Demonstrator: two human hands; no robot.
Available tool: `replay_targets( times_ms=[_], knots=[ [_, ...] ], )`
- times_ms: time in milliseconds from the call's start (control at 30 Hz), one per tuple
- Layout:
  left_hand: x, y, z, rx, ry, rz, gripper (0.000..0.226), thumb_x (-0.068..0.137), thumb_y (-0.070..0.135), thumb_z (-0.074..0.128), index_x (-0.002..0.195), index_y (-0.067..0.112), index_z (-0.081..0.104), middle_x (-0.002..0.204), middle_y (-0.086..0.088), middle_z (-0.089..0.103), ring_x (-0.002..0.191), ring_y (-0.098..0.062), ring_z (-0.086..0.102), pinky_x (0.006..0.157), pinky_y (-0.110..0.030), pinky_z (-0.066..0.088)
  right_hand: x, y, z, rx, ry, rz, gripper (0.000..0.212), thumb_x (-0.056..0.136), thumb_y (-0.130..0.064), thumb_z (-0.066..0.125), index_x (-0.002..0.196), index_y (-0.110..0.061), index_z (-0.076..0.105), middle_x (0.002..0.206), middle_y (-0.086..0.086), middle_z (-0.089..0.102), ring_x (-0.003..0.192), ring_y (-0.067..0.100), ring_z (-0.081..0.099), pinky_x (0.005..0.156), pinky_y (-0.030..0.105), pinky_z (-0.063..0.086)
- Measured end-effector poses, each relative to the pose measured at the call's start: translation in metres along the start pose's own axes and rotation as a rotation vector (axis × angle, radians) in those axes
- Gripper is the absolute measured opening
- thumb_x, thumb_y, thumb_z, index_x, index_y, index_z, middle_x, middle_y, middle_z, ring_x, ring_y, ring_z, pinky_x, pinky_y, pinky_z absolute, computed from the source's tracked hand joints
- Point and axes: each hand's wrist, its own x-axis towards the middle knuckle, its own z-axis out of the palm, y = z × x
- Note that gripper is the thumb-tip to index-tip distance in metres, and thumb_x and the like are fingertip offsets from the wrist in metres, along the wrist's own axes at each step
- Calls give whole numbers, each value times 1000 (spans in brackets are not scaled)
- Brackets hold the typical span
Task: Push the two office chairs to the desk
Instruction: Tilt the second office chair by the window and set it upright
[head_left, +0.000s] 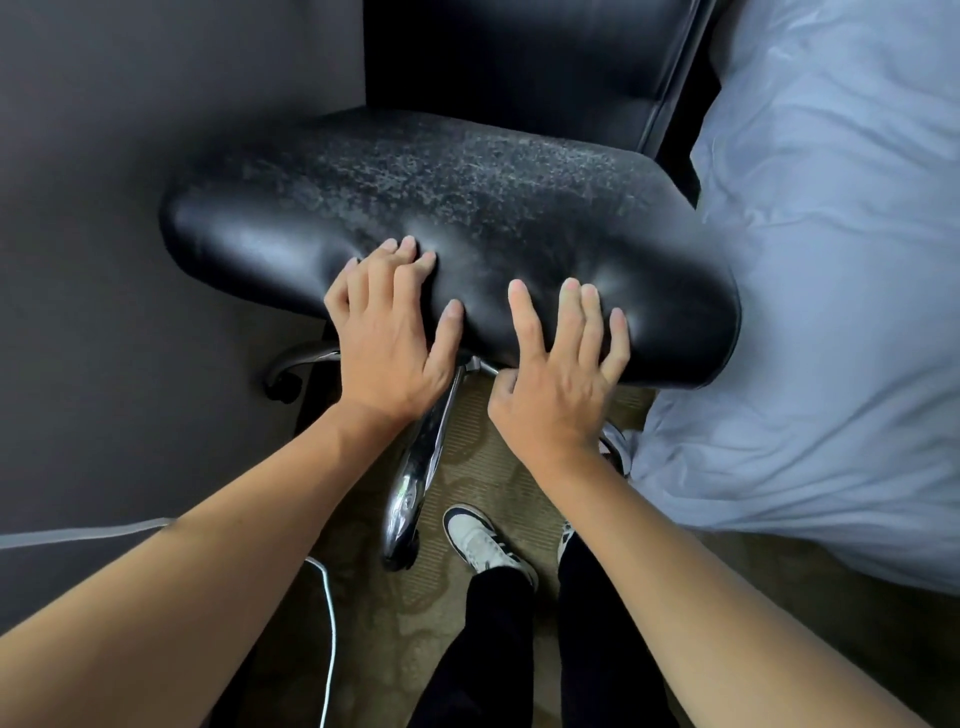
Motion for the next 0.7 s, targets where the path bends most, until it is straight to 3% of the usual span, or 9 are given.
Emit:
replay_targets(
  times_ms=[467,700],
  knots=[
    [-80,-7,-17,15,-93,-14,64,89,55,48,133,8,48,142,-13,46,138,-28,34,113,-45,18,-66,10,-19,-8,-143,-171,74,73,-15,42,147,-24,36,143,25,45,134,38,40,104,53,24],
    [-112,-4,-35,84,-236,-31,72,85,59,49,137,11,44,145,-12,43,141,-28,30,113,-47,19,-92,24,-40,32,-333,-296,80,75,-23,60,150,-24,32,147,22,41,136,36,36,106,53,27]
  ],
)
